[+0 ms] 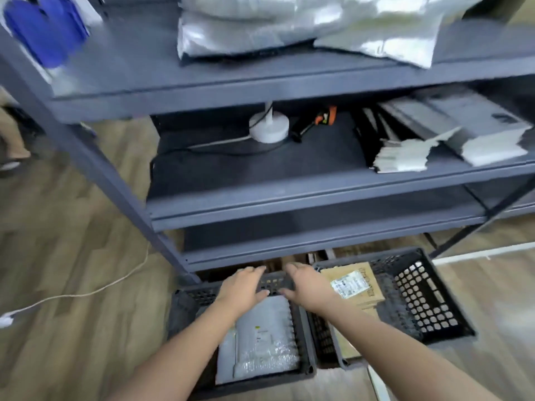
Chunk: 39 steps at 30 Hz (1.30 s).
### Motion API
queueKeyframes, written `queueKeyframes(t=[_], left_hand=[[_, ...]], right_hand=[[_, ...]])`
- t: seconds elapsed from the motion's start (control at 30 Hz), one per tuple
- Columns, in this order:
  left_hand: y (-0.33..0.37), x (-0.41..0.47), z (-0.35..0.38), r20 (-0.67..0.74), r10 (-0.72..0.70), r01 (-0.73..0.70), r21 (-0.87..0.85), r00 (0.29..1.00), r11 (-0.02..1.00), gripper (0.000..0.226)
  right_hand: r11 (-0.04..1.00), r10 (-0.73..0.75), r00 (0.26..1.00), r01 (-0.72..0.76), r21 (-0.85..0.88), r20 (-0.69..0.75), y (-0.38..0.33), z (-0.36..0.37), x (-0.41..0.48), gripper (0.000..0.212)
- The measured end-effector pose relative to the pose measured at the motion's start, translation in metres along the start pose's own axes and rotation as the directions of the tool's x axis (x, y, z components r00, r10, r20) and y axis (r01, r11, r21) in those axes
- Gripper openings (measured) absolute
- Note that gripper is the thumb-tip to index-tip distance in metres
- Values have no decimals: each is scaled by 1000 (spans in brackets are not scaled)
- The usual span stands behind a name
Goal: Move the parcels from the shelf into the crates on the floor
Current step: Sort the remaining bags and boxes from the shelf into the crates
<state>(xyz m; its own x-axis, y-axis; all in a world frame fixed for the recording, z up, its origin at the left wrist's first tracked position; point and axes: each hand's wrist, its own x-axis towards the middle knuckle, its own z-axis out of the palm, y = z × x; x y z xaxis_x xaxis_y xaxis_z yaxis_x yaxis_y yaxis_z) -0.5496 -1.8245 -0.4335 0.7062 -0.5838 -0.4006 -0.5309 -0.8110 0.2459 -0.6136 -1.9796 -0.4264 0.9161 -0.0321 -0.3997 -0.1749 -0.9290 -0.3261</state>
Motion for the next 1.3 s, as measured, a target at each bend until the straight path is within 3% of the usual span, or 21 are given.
queueKeyframes(t=[0.33,0.67,1.07,1.3], left_hand=[[33,-120,-201,-199,78,-72,35,977,997,59],[26,-178,-314,-435,104,-86,61,894,994,49],[48,-128,-374,-569,35,-35,10,821,999,40],[67,-62,-413,-636,-74,29,-82,768,996,42]], right_hand=[[1000,-5,980,0,-25,-198,-96,-175,-101,54],[988,-78,923,21,-151,-378,-148,-270,-146,53],[993,-49,859,-11,-115,-509,-96,-349,-123,51],[986,-142,811,62,-157,-568,-58,-417,-70,47]])
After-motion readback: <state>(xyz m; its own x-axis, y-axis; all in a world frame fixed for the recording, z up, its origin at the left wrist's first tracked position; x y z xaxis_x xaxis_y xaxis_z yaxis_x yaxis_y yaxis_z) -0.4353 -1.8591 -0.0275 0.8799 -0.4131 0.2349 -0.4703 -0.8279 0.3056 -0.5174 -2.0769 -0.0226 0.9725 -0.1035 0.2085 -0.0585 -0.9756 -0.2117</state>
